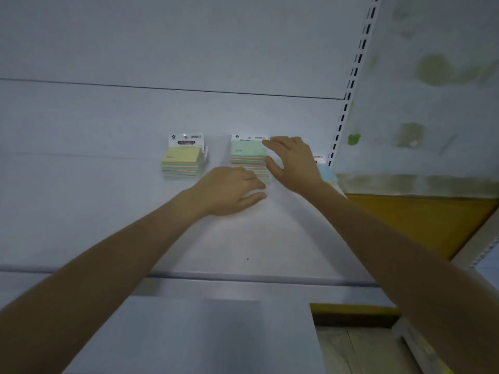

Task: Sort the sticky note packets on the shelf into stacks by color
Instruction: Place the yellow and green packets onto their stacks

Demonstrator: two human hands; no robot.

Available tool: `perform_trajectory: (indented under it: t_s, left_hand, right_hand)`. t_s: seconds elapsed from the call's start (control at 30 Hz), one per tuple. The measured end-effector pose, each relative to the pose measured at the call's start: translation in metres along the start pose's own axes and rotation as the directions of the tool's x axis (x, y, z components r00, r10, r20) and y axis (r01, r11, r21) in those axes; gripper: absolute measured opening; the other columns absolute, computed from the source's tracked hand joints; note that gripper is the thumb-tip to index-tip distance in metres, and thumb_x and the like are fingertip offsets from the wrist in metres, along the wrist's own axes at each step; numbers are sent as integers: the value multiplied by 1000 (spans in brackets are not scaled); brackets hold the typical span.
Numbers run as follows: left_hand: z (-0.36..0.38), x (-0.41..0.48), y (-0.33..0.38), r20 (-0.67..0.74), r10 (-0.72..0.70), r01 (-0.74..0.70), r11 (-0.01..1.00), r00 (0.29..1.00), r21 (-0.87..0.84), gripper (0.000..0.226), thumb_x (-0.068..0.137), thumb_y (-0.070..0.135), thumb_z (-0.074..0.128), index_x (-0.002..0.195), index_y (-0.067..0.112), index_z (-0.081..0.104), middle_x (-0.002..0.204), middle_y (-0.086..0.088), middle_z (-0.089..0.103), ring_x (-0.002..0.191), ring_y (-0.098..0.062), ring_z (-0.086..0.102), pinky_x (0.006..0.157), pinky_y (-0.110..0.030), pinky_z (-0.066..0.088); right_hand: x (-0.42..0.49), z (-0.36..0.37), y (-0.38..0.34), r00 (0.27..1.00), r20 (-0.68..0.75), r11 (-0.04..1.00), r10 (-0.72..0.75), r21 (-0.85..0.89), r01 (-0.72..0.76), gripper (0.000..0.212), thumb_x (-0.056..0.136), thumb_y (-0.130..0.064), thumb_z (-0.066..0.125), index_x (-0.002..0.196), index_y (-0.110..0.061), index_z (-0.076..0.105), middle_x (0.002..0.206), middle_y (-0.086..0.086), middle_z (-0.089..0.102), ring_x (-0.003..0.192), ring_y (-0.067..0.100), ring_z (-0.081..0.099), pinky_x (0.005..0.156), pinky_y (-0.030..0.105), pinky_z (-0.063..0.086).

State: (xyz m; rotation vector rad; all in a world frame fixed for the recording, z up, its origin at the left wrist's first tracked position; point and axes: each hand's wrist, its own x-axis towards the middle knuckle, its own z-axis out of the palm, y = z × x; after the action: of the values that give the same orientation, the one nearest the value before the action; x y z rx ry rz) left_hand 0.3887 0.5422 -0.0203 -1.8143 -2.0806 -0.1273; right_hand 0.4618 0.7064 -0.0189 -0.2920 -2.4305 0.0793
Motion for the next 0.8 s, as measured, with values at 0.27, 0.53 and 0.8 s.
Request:
perform_trajectory:
  t_s: [0.27, 0.53, 0.8]
  left_hand:
    - [-54, -111, -107, 23, -257, 248, 948, 966, 197, 39, 96, 39, 33, 125, 21, 54, 125, -5, 59, 116, -26, 54, 85, -37, 44]
    - [-91, -270, -217, 9, -535, 504, 801, 845, 324, 44, 98, 40, 26, 131, 20, 47, 133, -8, 54, 119, -29, 51, 92, -40, 42]
    - [-70, -397, -308, 46, -794, 758, 595, 606, 267, 46, 97, 41, 26, 136, 22, 41, 140, -10, 47, 127, -30, 44, 100, -44, 38]
  right_hand:
    - [55, 15, -144, 980, 98, 985, -171, -7, 173, 50, 85, -38, 35, 123, -14, 57, 122, 12, 62, 109, 36, 54, 90, 41, 42]
    - [89, 78, -311, 963, 123, 970, -241, 67, 235, 42, 94, -28, 43, 134, -18, 44, 137, 9, 49, 122, 31, 44, 99, 39, 34]
    - [124, 168, -438, 907, 265, 943, -328, 151, 297, 43, 95, -31, 39, 137, -21, 40, 140, 5, 46, 124, 27, 43, 101, 37, 34]
